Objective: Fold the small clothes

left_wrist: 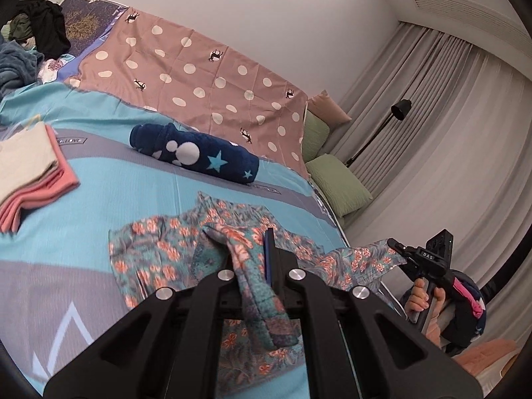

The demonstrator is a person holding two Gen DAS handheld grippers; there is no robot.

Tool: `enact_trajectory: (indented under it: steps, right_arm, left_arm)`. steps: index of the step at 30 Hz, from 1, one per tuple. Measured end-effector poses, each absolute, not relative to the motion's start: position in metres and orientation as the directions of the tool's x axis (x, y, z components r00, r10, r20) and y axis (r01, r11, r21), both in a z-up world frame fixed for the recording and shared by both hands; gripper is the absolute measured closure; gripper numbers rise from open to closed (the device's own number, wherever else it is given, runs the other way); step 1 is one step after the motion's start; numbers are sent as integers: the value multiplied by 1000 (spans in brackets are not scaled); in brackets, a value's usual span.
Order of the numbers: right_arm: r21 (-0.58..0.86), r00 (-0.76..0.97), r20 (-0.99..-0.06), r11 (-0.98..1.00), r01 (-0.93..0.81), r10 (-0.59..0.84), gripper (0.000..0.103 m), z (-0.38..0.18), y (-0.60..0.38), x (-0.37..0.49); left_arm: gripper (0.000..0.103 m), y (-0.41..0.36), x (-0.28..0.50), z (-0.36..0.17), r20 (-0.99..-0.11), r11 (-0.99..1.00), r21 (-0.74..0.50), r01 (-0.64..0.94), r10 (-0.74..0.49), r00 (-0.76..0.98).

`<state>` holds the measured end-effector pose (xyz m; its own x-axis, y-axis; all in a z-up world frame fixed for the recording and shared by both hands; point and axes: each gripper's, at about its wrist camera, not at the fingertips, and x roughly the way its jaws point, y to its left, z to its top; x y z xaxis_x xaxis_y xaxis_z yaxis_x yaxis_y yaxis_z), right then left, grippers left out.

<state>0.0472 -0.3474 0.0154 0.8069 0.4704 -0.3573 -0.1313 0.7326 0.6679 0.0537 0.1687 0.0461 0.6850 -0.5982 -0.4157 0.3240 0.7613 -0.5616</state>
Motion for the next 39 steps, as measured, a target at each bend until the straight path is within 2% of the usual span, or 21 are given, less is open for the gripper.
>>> enact_trajectory:
  steps: [6, 9, 11, 14, 16, 18, 20, 22, 24, 25, 26, 27, 28, 31, 32, 34, 36, 37, 38, 39]
  right_arm:
    - [636, 784, -421, 765, -103, 456, 96, 9, -343, 125]
    - [639, 753, -479, 768, -54, 451, 95, -12, -341, 172]
    - [634, 719, -539, 774, 2, 440, 95, -34, -340, 200]
    - [630, 641, -626, 773, 80, 444, 94, -74, -338, 231]
    - [606, 604, -673, 786, 120, 427, 90, -94, -336, 239]
    - [607, 594, -680, 785, 125, 431, 88, -101, -338, 238]
    - [616, 593, -673, 779, 119, 442, 83, -101, -340, 235]
    - [614, 593, -672, 781, 112, 443, 71, -96, -341, 230]
    - [603, 589, -674, 793, 90, 446, 68, -90, -338, 225]
    - [592, 584, -680, 802, 81, 444, 70, -88, -336, 222]
    - [578, 576, -689, 813, 69, 440, 78, -85, -334, 220]
    - [574, 570, -689, 818, 52, 448, 96, -84, -331, 218]
    - [576, 571, -685, 816, 47, 451, 96, -82, -331, 218]
    - [656, 644, -590, 754, 32, 487, 96, -68, -341, 216]
    - [691, 669, -546, 723, 18, 505, 96, -60, -346, 220]
    - [704, 686, -530, 710, 27, 499, 95, -53, -351, 234]
    - [667, 681, -573, 743, 62, 457, 89, -55, -353, 260]
    - [643, 675, -600, 761, 88, 429, 69, -59, -352, 272]
    - [606, 662, -647, 781, 147, 377, 57, -68, -354, 283]
    - [579, 655, -678, 791, 198, 333, 51, -74, -355, 287]
  left_arm:
    - [101, 179, 127, 29, -449, 765, -589, 260, -577, 682]
    - [91, 184, 170, -2, -511, 778, -598, 191, -554, 657]
    - [79, 187, 191, -25, -559, 786, -604, 130, -535, 633]
    - [79, 192, 215, -69, -637, 793, -609, 30, -511, 577]
    - [79, 196, 216, -82, -640, 778, -628, 7, -522, 564]
    - [79, 199, 214, -88, -635, 767, -641, 5, -534, 558]
    - [79, 200, 209, -87, -632, 765, -644, 12, -541, 555]
    - [79, 201, 208, -85, -625, 759, -651, 19, -550, 554]
    - [79, 200, 207, -81, -619, 757, -653, 32, -557, 553]
    - [79, 198, 207, -80, -619, 758, -651, 40, -560, 550]
    - [89, 196, 208, -79, -616, 757, -652, 50, -566, 548]
    - [99, 194, 209, -77, -601, 748, -661, 63, -578, 551]
    - [101, 194, 209, -74, -587, 738, -671, 67, -585, 559]
    - [101, 201, 204, -50, -501, 697, -710, 97, -597, 627]
    - [101, 203, 205, -41, -492, 702, -706, 96, -583, 647]
    - [100, 203, 217, -32, -511, 735, -673, 80, -540, 669]
    - [97, 204, 233, -37, -544, 755, -654, 41, -508, 667]
    - [86, 205, 241, -43, -566, 762, -647, 19, -496, 659]
    - [73, 206, 250, -52, -602, 780, -626, -16, -470, 646]
    - [70, 207, 253, -57, -624, 795, -606, -31, -451, 638]
